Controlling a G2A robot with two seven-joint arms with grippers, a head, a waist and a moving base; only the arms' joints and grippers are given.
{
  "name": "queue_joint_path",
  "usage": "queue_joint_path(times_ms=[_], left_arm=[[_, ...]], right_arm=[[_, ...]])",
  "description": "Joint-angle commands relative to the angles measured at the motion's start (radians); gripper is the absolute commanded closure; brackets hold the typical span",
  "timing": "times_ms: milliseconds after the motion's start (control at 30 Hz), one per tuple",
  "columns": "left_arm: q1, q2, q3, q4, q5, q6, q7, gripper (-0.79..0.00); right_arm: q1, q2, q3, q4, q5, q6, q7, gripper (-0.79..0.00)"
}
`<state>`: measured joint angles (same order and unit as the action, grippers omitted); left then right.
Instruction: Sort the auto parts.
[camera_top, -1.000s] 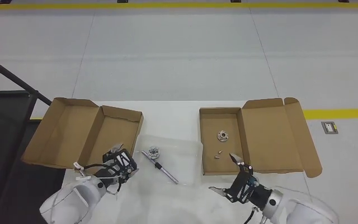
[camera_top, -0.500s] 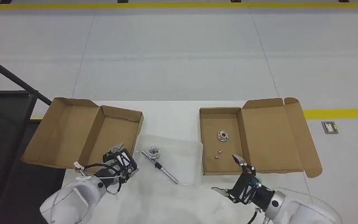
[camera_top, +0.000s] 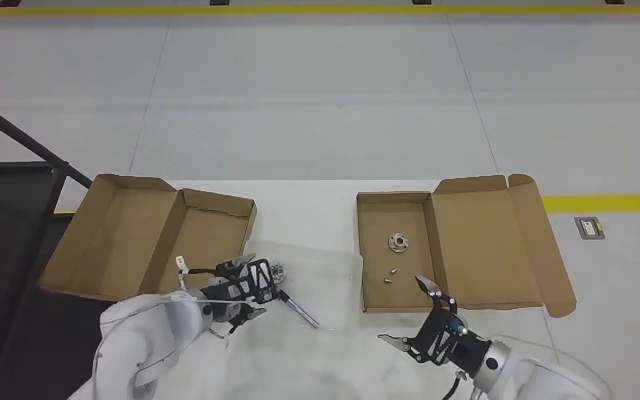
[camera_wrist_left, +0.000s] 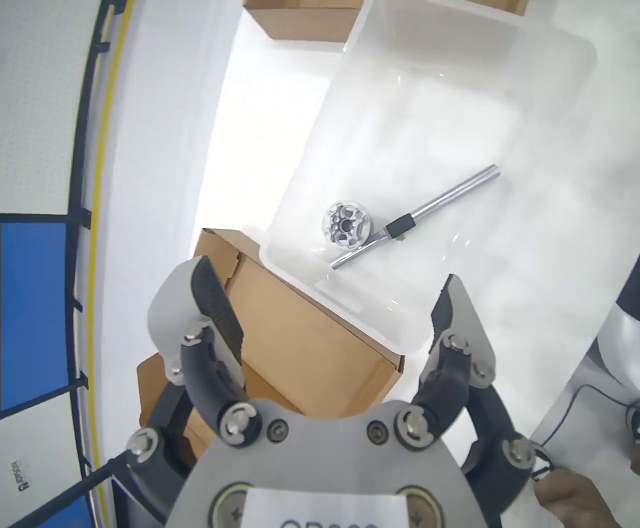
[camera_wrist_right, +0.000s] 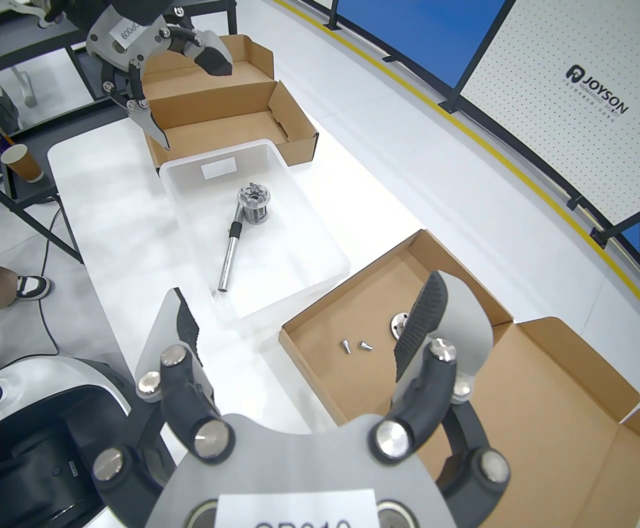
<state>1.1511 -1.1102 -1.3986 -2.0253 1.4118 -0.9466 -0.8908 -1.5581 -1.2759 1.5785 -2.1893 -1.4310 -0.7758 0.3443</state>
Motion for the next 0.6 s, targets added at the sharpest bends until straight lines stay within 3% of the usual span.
queue_joint_path(times_ms=[0,200,467,567], left_arm=[[-0.050,0.010,0.076,0.051,-0.030,0.039,-0.021,-0.785],[-0.229,0.044,0.265,0.215,-0.238,0.193,-0.176,-0.785],[-0.226,0.044,0.266,0.219,-0.235,0.198,-0.172,-0.785],[-0.218,0.042,0.278,0.269,-0.196,0.249,-0.128,-0.785]], right_arm=[[0.000,0.000,0.000,0.000,0.000,0.000,0.000,-0.785],[0.000,0.000,0.000,0.000,0.000,0.000,0.000,-0.785],[0.000,0.000,0.000,0.000,0.000,0.000,0.000,-0.785],[0.000,0.000,0.000,0.000,0.000,0.000,0.000,-0.785]])
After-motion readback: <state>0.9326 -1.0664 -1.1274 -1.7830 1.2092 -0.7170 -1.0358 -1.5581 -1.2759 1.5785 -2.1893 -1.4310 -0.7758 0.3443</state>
